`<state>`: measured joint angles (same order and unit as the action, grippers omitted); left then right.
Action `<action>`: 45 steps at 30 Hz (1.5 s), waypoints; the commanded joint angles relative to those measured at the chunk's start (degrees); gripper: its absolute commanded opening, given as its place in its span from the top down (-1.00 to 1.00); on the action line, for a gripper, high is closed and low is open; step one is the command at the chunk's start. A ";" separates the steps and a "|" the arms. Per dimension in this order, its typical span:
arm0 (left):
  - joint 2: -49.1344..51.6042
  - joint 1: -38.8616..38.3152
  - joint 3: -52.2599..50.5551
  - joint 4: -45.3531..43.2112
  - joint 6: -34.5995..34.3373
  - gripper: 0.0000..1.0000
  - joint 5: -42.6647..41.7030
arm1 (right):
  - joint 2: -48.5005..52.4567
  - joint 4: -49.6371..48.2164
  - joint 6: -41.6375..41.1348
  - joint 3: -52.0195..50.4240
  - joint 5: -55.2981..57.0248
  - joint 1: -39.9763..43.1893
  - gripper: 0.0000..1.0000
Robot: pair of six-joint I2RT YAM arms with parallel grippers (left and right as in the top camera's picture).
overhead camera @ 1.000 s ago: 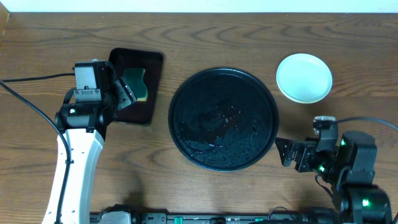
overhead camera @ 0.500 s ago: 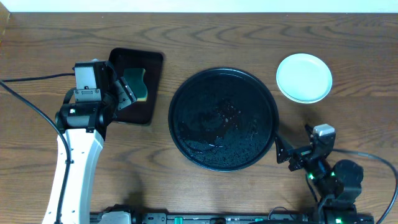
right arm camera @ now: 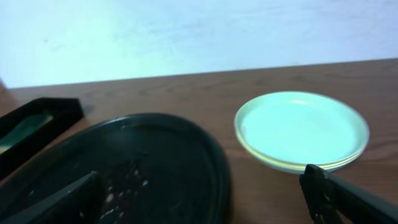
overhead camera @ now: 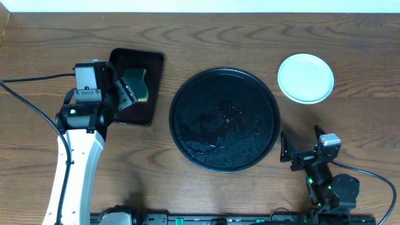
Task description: Clean dirty plates on tray and stack at the side
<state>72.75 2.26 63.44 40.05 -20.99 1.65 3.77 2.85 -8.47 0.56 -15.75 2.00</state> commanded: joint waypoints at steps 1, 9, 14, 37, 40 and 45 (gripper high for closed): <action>-0.04 0.24 0.22 0.00 -0.28 -0.59 0.26 | -2.32 0.39 0.46 -0.26 5.81 -0.35 -0.99; -0.04 0.24 0.22 0.02 -0.28 -0.58 0.26 | -3.50 1.25 0.42 -0.26 15.47 -0.35 -0.98; -0.04 0.24 0.22 0.00 -0.28 -0.59 0.26 | -3.50 1.42 1.51 -0.26 15.76 -0.61 -0.99; -0.04 0.24 0.22 0.00 -0.28 -0.59 0.26 | -3.50 1.44 10.05 -0.24 15.72 -0.59 -0.98; -0.04 0.24 0.22 0.00 -0.28 -0.58 0.26 | -3.50 1.44 10.05 -0.24 15.69 -0.59 -0.99; -0.04 0.24 0.22 0.00 -0.28 -0.58 0.26 | -3.50 1.44 10.05 -0.24 15.69 -0.59 -0.98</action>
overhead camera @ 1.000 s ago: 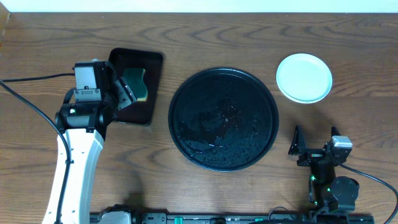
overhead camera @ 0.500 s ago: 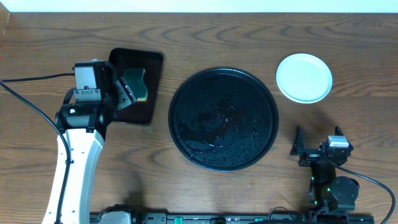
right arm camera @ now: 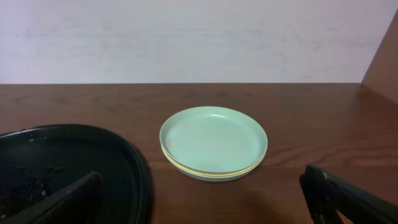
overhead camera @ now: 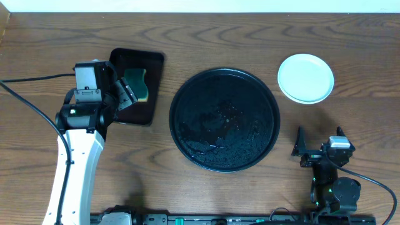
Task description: Clean dirty plates on tray and stack at the side
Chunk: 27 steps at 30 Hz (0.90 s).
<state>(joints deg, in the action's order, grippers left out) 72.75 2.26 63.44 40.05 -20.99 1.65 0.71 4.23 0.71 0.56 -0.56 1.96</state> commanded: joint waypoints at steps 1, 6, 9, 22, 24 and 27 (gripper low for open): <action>-0.04 0.24 0.22 0.00 -0.28 -0.58 0.26 | -0.44 0.07 0.87 -0.24 0.50 -0.55 -0.98; -0.04 0.24 0.22 0.00 -0.28 -0.59 0.28 | -0.44 0.07 0.87 -0.24 0.50 -0.55 -0.98; -0.04 0.24 0.22 0.00 -0.28 -0.58 0.26 | -0.44 0.07 0.87 -0.24 0.52 -0.55 -0.98; -1.73 0.17 -1.03 4.11 0.85 -0.58 2.38 | -0.44 0.07 0.87 -0.24 0.50 -0.55 -0.98; -3.39 0.17 -3.08 3.76 3.10 -0.59 2.36 | -0.44 0.04 0.87 -0.24 0.50 -0.55 -0.98; -6.91 0.17 -7.52 1.60 9.38 -0.59 1.70 | -0.44 0.07 0.87 -0.24 0.50 -0.55 -0.99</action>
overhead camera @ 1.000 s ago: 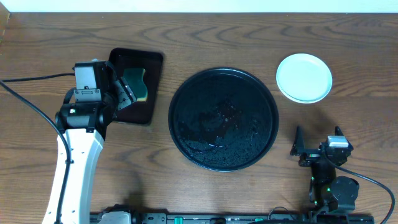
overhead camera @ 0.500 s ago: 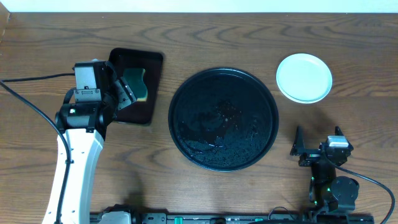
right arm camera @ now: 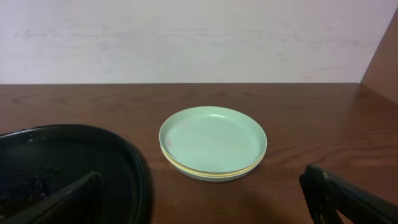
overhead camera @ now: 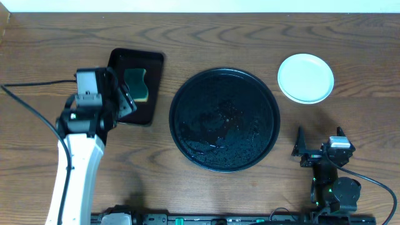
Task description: Clean dirty plates on tray and stack at the side
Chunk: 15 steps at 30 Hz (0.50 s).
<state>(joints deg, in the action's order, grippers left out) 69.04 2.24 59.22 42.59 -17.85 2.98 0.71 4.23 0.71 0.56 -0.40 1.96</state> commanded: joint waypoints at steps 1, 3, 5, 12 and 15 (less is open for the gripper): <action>-4.57 0.20 -5.16 -2.21 8.09 -0.59 0.37 | -0.44 0.04 0.87 -0.24 0.35 -0.55 -0.99; -7.65 0.20 -9.31 -5.16 11.02 -0.58 0.35 | -0.44 0.04 0.87 -0.24 0.35 -0.55 -0.98; -10.75 0.22 -13.31 -8.11 13.35 -0.59 -0.28 | -0.44 0.07 0.87 -0.24 0.35 -0.55 -0.99; -23.34 0.22 -29.86 -26.01 16.39 -0.59 -3.91 | -0.44 0.04 0.87 -0.24 0.35 -0.55 -0.98; -28.20 0.22 -36.68 -33.94 16.37 -0.58 -4.09 | -0.44 0.07 0.87 -0.24 0.35 -0.55 -0.99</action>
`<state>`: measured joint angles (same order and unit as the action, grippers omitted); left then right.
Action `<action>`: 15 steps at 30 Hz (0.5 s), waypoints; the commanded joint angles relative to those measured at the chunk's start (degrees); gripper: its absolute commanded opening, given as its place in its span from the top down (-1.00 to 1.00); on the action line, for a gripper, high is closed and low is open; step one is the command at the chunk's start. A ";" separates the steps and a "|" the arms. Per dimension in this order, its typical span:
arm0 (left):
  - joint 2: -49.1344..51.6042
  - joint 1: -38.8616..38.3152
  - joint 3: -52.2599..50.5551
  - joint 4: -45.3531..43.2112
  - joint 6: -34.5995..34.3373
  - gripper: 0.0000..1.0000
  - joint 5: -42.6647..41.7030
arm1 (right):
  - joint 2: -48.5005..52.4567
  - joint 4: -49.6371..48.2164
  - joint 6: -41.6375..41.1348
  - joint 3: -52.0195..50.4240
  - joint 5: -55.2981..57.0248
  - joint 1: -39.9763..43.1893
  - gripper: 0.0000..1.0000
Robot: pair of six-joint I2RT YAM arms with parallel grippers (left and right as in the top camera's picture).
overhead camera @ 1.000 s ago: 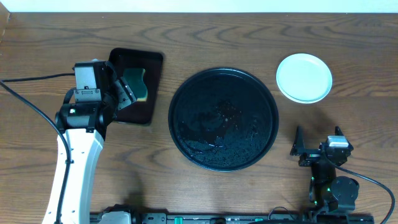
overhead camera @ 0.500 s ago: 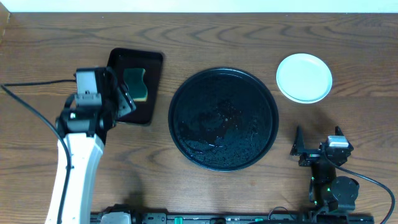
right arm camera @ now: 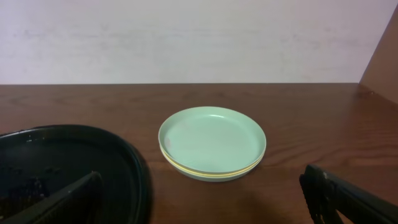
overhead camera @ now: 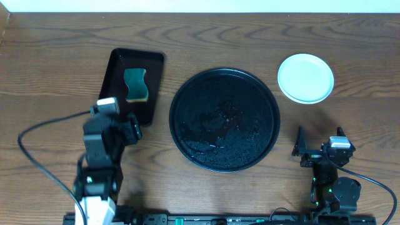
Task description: Clean dirty plates on tray and stack at the side
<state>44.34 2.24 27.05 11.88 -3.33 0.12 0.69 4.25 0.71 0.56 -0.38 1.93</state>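
A stack of two clean plates (overhead camera: 305, 77), pale green on top with a yellow rim beneath, stands on the table at the back right; it also shows centred in the right wrist view (right arm camera: 212, 142). The round black tray (overhead camera: 177, 100) in the middle holds only wet residue and no plates. My right gripper (overhead camera: 317, 147) rests at the front right, open and empty, its fingers (right arm camera: 348, 199) spread wide facing the stack. My left gripper (overhead camera: 132, 130) sits low at the front left, short of the small tray; its jaws are too dark to read.
A small rectangular black tray (overhead camera: 152, 69) at the back left holds a green sponge (overhead camera: 136, 84). The left arm's black cable (overhead camera: 31, 140) loops over the table at the left. The round tray's edge (right arm camera: 134, 168) lies close to my right gripper's left finger.
My left arm has drawn back from beside the small tray to the table's front left, leaving the sponge lying uncovered in it. The right arm and the plates are unchanged.
At first my left gripper hovered at the small tray by the sponge and my right gripper stood open beside the round tray's right front edge. The right arm then sat back at the front right, facing the stacked plates. Now the left arm has withdrawn too.
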 commanded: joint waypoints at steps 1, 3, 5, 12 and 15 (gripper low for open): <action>-5.16 0.22 -6.88 -5.81 1.86 -0.58 -1.22 | -0.42 0.02 0.87 -0.24 0.35 -0.52 -0.99; -8.68 0.22 -11.96 -11.15 1.86 -0.58 -1.22 | -0.42 0.04 0.87 -0.24 0.33 -0.52 -0.98; -11.45 0.20 -15.54 -14.43 1.84 -0.58 -1.29 | -0.42 0.02 0.87 -0.24 0.33 -0.52 -0.98; -19.39 0.22 -23.74 -22.16 1.86 -0.58 -4.02 | -0.42 0.02 0.87 -0.24 0.35 -0.52 -0.99; -21.70 0.22 -24.87 -22.95 1.86 -0.59 -4.02 | -0.42 0.02 0.87 -0.24 0.33 -0.52 -0.98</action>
<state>24.67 2.24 3.11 -10.22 -2.50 -2.92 0.67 4.23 0.71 0.56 -0.38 1.96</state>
